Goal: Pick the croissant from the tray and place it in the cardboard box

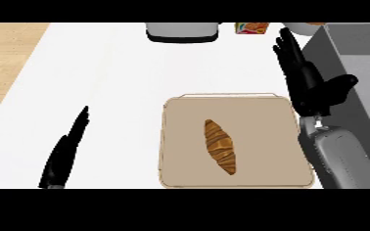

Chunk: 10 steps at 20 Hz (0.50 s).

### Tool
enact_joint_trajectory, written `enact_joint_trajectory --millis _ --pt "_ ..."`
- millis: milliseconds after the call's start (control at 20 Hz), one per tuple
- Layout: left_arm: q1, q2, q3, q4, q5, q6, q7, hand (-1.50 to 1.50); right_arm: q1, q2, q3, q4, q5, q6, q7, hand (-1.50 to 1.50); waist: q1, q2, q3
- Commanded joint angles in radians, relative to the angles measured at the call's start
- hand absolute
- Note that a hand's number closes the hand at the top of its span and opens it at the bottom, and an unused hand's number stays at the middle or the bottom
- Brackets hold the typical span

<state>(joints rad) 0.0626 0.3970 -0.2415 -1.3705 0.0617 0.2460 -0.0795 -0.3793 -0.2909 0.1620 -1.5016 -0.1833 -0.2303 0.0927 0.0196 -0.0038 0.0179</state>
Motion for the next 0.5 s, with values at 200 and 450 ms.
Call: enact_joint_trajectory --millis 200,450 --pt "-0.177 -0.001 -0.052 -0.163 0.022 -0.125 0.050 0.00 0.254 0.163 0.269 -0.021 0.169 -0.115 0.010 -1.50 -0.046 -0.005 -0.018" --pt "-0.183 -0.038 -0.073 -0.138 0.034 -0.133 0.038 0.00 0.283 -0.078 0.339 0.087 0.535 -0.204 -0.068 -1.50 -0.082 -0.009 -0.028"
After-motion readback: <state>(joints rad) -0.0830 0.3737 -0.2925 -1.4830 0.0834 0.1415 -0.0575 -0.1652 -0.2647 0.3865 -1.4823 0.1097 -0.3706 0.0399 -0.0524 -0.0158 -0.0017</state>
